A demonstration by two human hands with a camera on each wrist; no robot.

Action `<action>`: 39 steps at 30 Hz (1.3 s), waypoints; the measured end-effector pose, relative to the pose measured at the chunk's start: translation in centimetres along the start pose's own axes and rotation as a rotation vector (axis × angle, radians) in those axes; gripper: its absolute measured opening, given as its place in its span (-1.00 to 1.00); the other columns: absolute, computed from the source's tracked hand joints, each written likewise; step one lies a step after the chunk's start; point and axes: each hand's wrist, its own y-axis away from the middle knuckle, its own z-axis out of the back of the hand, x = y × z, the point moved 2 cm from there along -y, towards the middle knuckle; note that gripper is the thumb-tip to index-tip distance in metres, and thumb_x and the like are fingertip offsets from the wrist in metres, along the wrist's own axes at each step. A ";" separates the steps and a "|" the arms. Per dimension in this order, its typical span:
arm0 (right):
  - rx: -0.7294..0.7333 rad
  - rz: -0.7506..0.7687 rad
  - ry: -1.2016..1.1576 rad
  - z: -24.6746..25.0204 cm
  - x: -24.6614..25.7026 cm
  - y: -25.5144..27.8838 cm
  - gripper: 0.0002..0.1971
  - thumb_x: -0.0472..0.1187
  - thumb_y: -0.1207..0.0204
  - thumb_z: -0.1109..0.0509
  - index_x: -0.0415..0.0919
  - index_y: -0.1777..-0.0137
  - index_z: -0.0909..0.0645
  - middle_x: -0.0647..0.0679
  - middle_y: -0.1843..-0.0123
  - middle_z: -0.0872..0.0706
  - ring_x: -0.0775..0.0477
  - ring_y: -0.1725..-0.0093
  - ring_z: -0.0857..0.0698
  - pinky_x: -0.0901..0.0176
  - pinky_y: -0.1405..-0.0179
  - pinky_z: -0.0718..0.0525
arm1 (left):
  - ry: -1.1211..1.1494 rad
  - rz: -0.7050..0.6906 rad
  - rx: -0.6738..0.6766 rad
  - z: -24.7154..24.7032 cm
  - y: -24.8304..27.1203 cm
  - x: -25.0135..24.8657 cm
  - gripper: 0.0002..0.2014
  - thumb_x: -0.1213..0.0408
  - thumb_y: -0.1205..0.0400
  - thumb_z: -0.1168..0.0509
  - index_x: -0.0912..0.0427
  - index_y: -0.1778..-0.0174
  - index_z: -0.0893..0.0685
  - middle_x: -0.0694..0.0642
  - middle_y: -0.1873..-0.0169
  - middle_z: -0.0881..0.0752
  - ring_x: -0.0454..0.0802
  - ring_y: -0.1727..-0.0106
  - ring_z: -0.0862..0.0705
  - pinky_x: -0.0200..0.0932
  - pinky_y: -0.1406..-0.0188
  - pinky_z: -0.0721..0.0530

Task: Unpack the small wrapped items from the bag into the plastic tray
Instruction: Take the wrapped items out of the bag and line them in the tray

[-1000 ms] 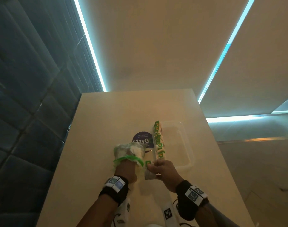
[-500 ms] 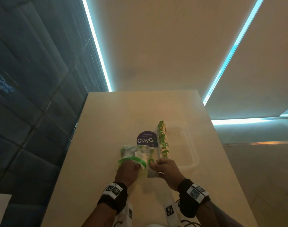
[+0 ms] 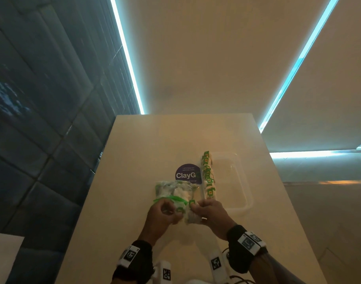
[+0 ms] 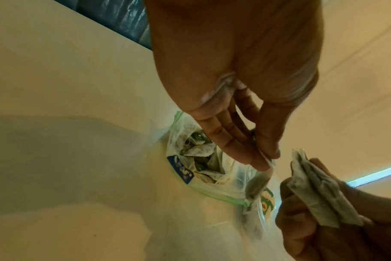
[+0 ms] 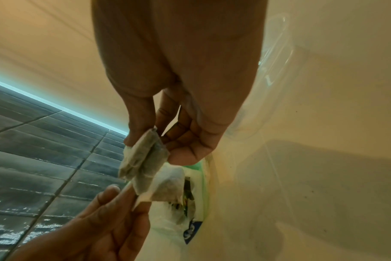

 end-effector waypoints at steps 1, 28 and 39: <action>0.013 -0.006 0.004 -0.1 0.0 0.0 -0.71 -0.33 -0.49 -0.50 -0.50 -0.11 -0.60 -0.38 -0.04 -0.69 -0.33 -0.05 -0.71 -0.34 -0.20 -0.67 | 0.027 -0.005 0.009 0.0 0.2 0.0 -0.71 0.49 -0.32 -0.61 0.22 0.27 -0.60 0.21 0.24 -0.72 0.03 0.20 -0.74 0.19 0.22 -0.82; 0.126 0.198 0.459 -0.9 2.3 -0.7 -0.75 -0.07 -0.34 -0.61 -0.28 0.20 -0.77 -0.33 0.14 -0.79 -0.18 0.18 -0.72 -0.15 0.03 -0.74 | -0.005 -0.026 0.101 0.3 -0.8 -4.1 -0.81 0.39 -0.55 -0.46 0.08 -0.04 -0.76 0.05 0.03 -0.82 -0.02 -0.01 -0.80 -0.14 0.19 -0.80; 0.137 0.132 -0.040 -0.5 1.8 -0.1 -0.70 -0.28 -0.33 -0.51 -0.50 0.04 -0.62 -0.34 0.04 -0.70 -0.31 0.02 -0.69 -0.19 -0.09 -0.72 | 0.105 -0.007 0.167 0.8 -0.6 -3.7 -0.83 0.38 -0.56 -0.45 0.07 -0.01 -0.84 0.09 0.01 -0.84 0.04 -0.07 -0.79 0.02 -0.09 -0.78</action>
